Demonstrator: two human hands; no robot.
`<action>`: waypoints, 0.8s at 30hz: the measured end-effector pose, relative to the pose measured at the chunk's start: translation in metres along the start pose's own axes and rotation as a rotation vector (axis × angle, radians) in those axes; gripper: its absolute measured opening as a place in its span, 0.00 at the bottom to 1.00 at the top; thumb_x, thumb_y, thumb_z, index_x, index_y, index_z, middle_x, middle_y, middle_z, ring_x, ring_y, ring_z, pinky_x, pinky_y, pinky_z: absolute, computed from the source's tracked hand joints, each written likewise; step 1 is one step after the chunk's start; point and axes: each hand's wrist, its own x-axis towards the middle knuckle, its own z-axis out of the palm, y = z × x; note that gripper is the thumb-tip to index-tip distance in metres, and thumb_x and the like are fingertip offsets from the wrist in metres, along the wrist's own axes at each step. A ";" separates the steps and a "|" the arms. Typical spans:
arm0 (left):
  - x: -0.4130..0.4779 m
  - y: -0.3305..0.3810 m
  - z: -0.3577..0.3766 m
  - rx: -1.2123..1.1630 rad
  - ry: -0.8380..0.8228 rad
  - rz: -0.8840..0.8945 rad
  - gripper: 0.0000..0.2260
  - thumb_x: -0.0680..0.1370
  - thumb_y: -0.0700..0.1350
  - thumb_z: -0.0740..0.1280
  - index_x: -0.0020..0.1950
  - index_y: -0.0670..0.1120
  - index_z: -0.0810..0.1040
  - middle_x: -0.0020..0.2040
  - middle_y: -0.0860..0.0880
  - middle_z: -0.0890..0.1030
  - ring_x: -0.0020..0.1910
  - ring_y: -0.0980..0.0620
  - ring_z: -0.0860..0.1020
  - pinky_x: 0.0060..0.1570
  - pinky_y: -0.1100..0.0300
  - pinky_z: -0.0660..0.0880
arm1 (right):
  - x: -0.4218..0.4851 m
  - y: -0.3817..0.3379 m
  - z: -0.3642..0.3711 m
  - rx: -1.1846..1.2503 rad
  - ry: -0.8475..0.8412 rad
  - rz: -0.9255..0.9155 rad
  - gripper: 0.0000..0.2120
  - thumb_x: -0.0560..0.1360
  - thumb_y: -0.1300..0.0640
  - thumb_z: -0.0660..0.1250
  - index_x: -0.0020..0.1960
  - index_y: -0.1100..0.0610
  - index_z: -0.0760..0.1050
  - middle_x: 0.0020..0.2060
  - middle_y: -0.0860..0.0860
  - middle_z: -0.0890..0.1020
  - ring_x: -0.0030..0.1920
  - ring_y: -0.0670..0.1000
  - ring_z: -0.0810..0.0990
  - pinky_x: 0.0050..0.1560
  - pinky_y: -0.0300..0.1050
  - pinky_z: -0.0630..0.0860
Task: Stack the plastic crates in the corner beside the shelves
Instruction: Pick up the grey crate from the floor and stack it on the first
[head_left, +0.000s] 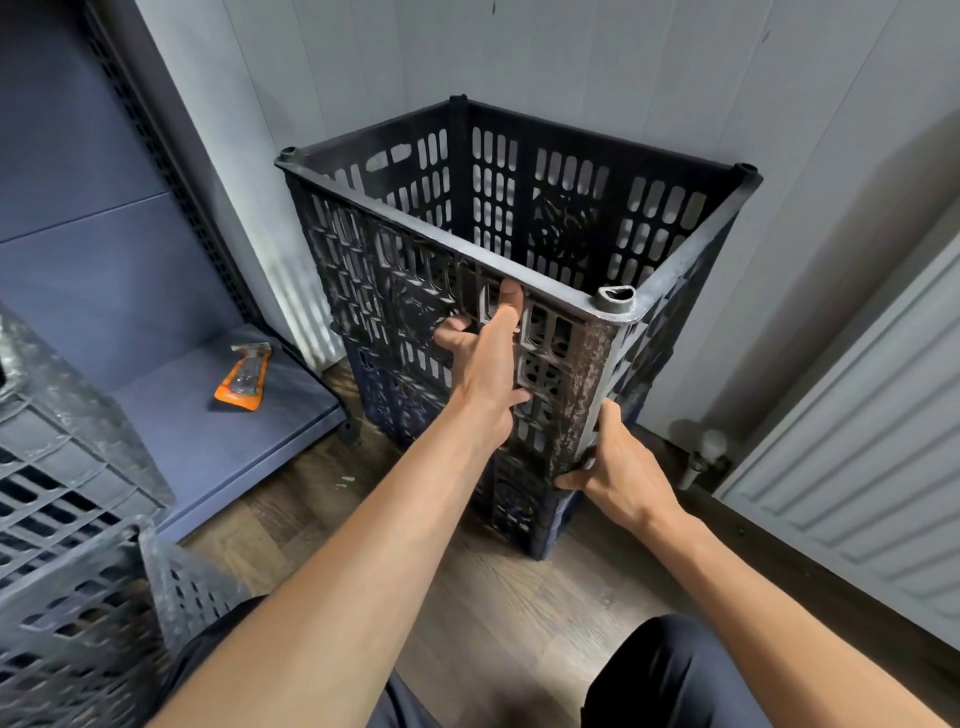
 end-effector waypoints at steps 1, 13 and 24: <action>0.001 0.000 -0.001 0.003 0.001 -0.008 0.26 0.74 0.62 0.69 0.61 0.52 0.60 0.60 0.50 0.67 0.59 0.43 0.71 0.53 0.41 0.77 | 0.000 0.000 0.001 0.010 0.004 0.006 0.37 0.66 0.56 0.79 0.63 0.46 0.56 0.64 0.53 0.77 0.56 0.60 0.80 0.52 0.58 0.79; -0.002 -0.002 -0.010 0.017 -0.062 -0.003 0.38 0.73 0.65 0.67 0.75 0.55 0.52 0.61 0.51 0.68 0.67 0.39 0.69 0.60 0.39 0.75 | -0.002 -0.005 0.001 -0.006 0.011 0.030 0.35 0.65 0.56 0.79 0.56 0.47 0.55 0.60 0.55 0.80 0.53 0.61 0.81 0.46 0.53 0.77; -0.004 -0.001 -0.002 0.109 -0.006 0.029 0.35 0.69 0.72 0.65 0.66 0.56 0.55 0.58 0.52 0.69 0.58 0.46 0.72 0.52 0.45 0.80 | 0.001 -0.001 0.003 0.017 -0.022 0.011 0.38 0.69 0.58 0.76 0.65 0.47 0.53 0.61 0.55 0.80 0.53 0.59 0.82 0.49 0.51 0.77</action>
